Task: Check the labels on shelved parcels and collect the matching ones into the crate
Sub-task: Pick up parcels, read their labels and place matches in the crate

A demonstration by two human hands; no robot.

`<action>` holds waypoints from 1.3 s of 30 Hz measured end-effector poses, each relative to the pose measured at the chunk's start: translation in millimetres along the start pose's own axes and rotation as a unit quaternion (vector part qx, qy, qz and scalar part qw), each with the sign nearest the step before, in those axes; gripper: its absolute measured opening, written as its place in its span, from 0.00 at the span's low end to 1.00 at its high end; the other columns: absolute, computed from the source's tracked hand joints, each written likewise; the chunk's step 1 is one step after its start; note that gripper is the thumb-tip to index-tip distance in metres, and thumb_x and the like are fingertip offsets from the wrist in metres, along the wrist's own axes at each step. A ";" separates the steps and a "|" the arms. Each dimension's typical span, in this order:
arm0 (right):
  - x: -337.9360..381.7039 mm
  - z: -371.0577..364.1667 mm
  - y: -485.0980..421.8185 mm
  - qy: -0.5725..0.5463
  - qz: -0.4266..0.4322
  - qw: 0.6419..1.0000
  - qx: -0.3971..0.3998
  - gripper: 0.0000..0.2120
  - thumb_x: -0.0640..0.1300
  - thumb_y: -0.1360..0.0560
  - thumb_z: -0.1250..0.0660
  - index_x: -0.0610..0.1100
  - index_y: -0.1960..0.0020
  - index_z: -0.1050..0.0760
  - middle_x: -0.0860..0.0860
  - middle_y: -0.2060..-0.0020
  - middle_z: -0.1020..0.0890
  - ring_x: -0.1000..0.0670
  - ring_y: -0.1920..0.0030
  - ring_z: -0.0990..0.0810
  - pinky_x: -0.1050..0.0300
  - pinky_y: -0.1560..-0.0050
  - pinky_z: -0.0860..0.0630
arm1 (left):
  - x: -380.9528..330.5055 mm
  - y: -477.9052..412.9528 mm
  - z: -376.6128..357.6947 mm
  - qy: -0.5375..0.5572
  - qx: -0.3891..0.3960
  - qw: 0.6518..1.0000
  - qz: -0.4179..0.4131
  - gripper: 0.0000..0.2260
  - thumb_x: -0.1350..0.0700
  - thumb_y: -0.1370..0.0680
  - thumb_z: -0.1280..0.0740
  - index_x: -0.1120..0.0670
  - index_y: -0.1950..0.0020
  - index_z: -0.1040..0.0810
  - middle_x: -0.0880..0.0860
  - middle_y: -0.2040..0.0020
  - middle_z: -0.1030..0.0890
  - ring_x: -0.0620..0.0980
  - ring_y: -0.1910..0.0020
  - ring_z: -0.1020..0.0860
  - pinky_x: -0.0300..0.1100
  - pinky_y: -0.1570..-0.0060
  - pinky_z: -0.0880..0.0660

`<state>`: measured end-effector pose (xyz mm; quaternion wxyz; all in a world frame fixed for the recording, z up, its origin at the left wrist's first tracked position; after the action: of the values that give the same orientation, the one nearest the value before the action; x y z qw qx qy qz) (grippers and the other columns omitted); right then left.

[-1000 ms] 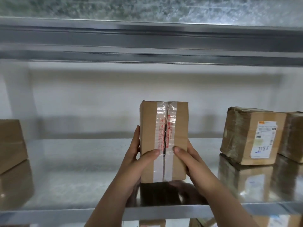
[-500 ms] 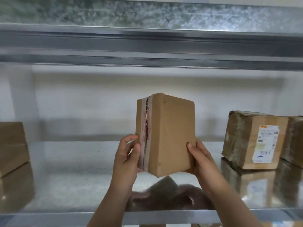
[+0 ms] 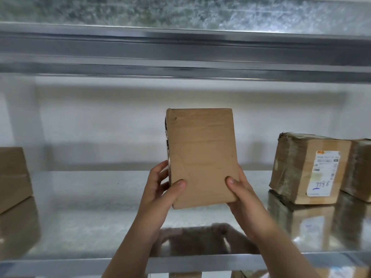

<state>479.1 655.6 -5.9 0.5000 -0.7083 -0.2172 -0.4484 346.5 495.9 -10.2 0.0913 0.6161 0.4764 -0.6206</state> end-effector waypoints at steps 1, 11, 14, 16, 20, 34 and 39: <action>-0.3 0.3 0.0 0.001 0.003 1.000 -0.001 0.30 0.48 0.21 0.37 0.54 0.19 0.36 0.50 0.27 0.22 0.48 0.26 0.24 0.43 0.24 0.32 | -0.4 0.7 -0.4 0.001 -0.003 1.000 0.002 0.34 0.41 0.39 0.24 0.40 0.33 0.25 0.46 0.35 0.18 0.47 0.38 0.18 0.40 0.54 0.20; -1.6 4.6 0.0 0.003 0.001 0.998 -0.059 0.47 0.74 0.33 0.26 0.59 0.20 0.37 0.56 0.30 0.20 0.53 0.29 0.21 0.50 0.32 0.25 | -2.1 -0.6 -0.1 -0.038 -0.037 0.998 0.026 0.13 0.51 0.18 0.32 0.47 0.34 0.18 0.45 0.41 0.14 0.48 0.40 0.16 0.50 0.46 0.17; -1.6 9.7 -0.5 -0.022 0.006 0.996 -0.087 0.28 0.59 0.25 0.32 0.50 0.27 0.25 0.53 0.36 0.15 0.51 0.35 0.17 0.54 0.40 0.21 | 2.2 -4.4 5.2 -0.068 -0.066 0.995 0.023 0.14 0.57 0.16 0.35 0.46 0.32 0.20 0.49 0.39 0.16 0.51 0.39 0.17 0.51 0.52 0.15; -1.0 8.5 -0.7 -0.012 0.009 0.996 -0.091 0.19 0.52 0.23 0.36 0.50 0.34 0.20 0.51 0.41 0.13 0.50 0.39 0.15 0.55 0.42 0.20 | 1.9 -5.0 6.4 -0.089 -0.084 0.992 0.014 0.18 0.58 0.16 0.35 0.41 0.29 0.26 0.51 0.35 0.18 0.51 0.37 0.19 0.56 0.51 0.15; -3.3 4.7 -0.5 0.000 0.000 0.998 -0.055 0.21 0.53 0.25 0.31 0.54 0.33 0.25 0.51 0.46 0.14 0.50 0.45 0.15 0.53 0.48 0.18 | 0.0 -2.9 1.6 -0.112 -0.063 0.992 -0.012 0.20 0.53 0.16 0.38 0.36 0.25 0.31 0.40 0.32 0.21 0.47 0.35 0.19 0.55 0.45 0.16; -9.9 -5.6 2.3 0.059 -0.022 0.998 0.003 0.33 0.57 0.24 0.30 0.57 0.22 0.35 0.52 0.34 0.17 0.48 0.35 0.17 0.40 0.33 0.21 | -2.0 4.8 -17.6 -0.076 0.089 0.993 0.030 0.45 0.47 0.32 0.26 0.33 0.20 0.45 0.40 0.29 0.28 0.29 0.43 0.21 0.33 0.59 0.20; -11.4 -6.4 2.2 0.077 -0.014 0.997 0.005 0.38 0.63 0.29 0.30 0.58 0.22 0.35 0.54 0.34 0.17 0.50 0.35 0.17 0.42 0.34 0.19 | -5.3 5.7 -18.9 -0.070 0.067 0.995 0.028 0.44 0.46 0.32 0.28 0.32 0.20 0.45 0.37 0.33 0.27 0.26 0.48 0.21 0.30 0.62 0.21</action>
<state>472.4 650.5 -16.2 0.5122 -0.6660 -0.1898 -0.5080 364.4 503.7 -4.4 0.1001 0.5889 0.4092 -0.6897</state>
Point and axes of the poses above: each hand's wrist, its own y-axis away from the middle knuckle, its own z-axis out of the back of the hand, x = y × z, the point moved 3 cm from there along -y, towards the middle knuckle
